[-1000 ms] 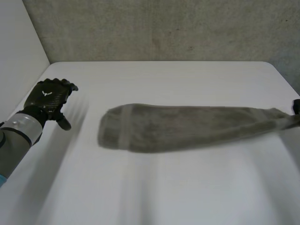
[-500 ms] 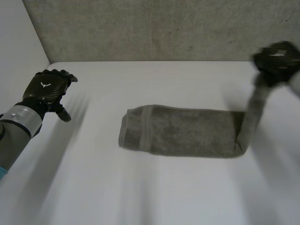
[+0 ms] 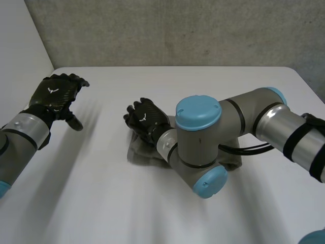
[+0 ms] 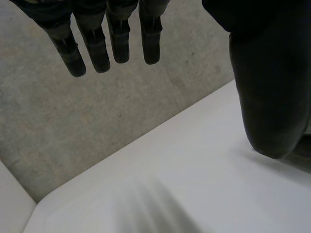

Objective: Fold the towel.

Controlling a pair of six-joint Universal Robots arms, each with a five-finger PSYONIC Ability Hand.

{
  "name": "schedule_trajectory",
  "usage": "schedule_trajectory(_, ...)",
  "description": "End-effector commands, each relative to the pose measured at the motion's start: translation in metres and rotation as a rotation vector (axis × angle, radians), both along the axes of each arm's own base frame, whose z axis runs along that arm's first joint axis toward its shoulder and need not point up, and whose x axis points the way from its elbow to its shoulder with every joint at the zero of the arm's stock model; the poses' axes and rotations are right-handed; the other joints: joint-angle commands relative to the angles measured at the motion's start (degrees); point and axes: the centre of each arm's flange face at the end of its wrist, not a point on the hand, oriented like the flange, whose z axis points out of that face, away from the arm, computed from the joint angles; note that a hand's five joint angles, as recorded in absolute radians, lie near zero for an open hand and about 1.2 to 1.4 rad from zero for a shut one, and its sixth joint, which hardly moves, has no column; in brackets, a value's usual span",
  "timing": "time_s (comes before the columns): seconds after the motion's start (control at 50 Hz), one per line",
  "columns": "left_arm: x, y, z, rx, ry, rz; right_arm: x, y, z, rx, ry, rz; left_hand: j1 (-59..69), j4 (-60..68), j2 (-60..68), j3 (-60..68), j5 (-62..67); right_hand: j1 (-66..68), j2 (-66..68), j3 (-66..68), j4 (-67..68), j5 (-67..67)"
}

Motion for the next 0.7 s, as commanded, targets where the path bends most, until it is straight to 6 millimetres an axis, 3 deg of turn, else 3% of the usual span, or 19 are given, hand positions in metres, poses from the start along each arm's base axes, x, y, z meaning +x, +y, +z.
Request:
schedule_trajectory(0.02,-0.011,0.002,0.008,-0.027,0.005,-0.032,-0.022,0.000,0.043,-0.038,-0.084,-0.046,-4.69,-3.72,-3.04,-3.40,-1.40,-5.34,-4.20,-5.19,-5.32,-3.59)
schedule_trajectory(0.06,-0.015,0.003,0.011,-0.037,0.008,-0.042,-0.032,-0.002,0.052,-0.025,-0.118,-0.072,-4.69,-3.72,-3.04,-3.40,-1.40,-5.34,-4.20,-5.19,-5.32,-3.59)
schedule_trajectory(0.1,-0.025,0.008,0.014,-0.045,0.017,-0.073,-0.061,-0.011,0.069,0.022,-0.187,-0.148,-4.69,-3.72,-3.04,-3.40,-1.40,-5.34,-4.20,-5.19,-5.32,-3.59)
schedule_trajectory(0.12,-0.025,0.008,0.014,-0.045,0.017,-0.073,-0.061,-0.011,0.069,0.022,-0.187,-0.148,-4.69,-3.72,-3.04,-3.40,-1.40,-5.34,-4.20,-5.19,-5.32,-3.59)
schedule_trajectory(0.16,-0.035,0.013,0.018,-0.050,0.033,-0.102,-0.097,-0.023,0.072,0.099,-0.220,-0.242,-4.69,-3.72,-3.04,-3.40,-1.40,-5.34,-4.20,-5.19,-5.32,-3.59)
schedule_trajectory(0.18,-0.035,0.013,0.018,-0.050,0.034,-0.102,-0.098,-0.023,0.072,0.100,-0.220,-0.243,-4.69,-3.72,-3.04,-3.40,-1.40,-5.34,-4.20,-5.19,-5.32,-3.59)
schedule_trajectory(0.2,-0.040,0.016,0.019,-0.050,0.043,-0.118,-0.115,-0.028,0.068,0.139,-0.228,-0.285,-4.69,-3.72,-3.04,-3.40,-1.40,-5.34,-4.20,-5.19,-5.32,-3.59)
schedule_trajectory(0.22,-0.040,0.016,0.019,-0.050,0.043,-0.118,-0.115,-0.028,0.068,0.140,-0.228,-0.286,-4.69,-3.72,-3.04,-3.40,-1.40,-5.34,-4.20,-5.19,-5.32,-3.59)
schedule_trajectory(0.26,-0.047,0.022,0.020,-0.046,0.059,-0.141,-0.145,-0.032,0.050,0.217,-0.214,-0.351,-4.69,-3.72,-3.04,-3.40,-1.40,-5.34,-4.20,-5.19,-5.32,-3.59)
schedule_trajectory(0.28,-0.047,0.022,0.020,-0.046,0.059,-0.141,-0.145,-0.032,0.050,0.217,-0.214,-0.351,-4.69,-3.72,-3.04,-3.40,-1.40,-5.34,-4.20,-5.19,-5.32,-3.59)
schedule_trajectory(0.32,-0.054,0.027,0.021,-0.039,0.077,-0.165,-0.171,-0.035,0.029,0.296,-0.186,-0.369,-4.69,-3.72,-3.04,-3.40,-1.40,-5.34,-4.20,-5.19,-5.32,-3.59)
schedule_trajectory(0.38,-0.058,0.031,0.021,-0.033,0.085,-0.177,-0.183,-0.037,0.019,0.337,-0.179,-0.369,-4.69,-3.72,-3.04,-3.40,-1.40,-5.34,-4.20,-5.19,-5.32,-3.59)
schedule_trajectory(0.42,-0.065,0.036,0.019,-0.022,0.093,-0.201,-0.200,-0.037,0.002,0.401,-0.173,-0.370,-4.53,-3.55,-2.87,-3.23,-1.23,-5.34,-4.20,-5.19,-5.32,-3.59)
schedule_trajectory(0.52,-0.074,0.043,0.015,-0.008,0.093,-0.230,-0.212,-0.040,-0.013,0.413,-0.184,-0.388,-4.52,-3.55,-2.87,-3.23,-1.23,0.28,1.41,0.43,0.30,2.03)
schedule_trajectory(0.7,-0.078,0.048,0.008,0.011,0.088,-0.235,-0.212,-0.047,-0.029,0.368,-0.203,-0.384,-4.52,-3.55,-2.87,-3.23,-1.23,15.75,16.88,15.89,15.76,17.50)
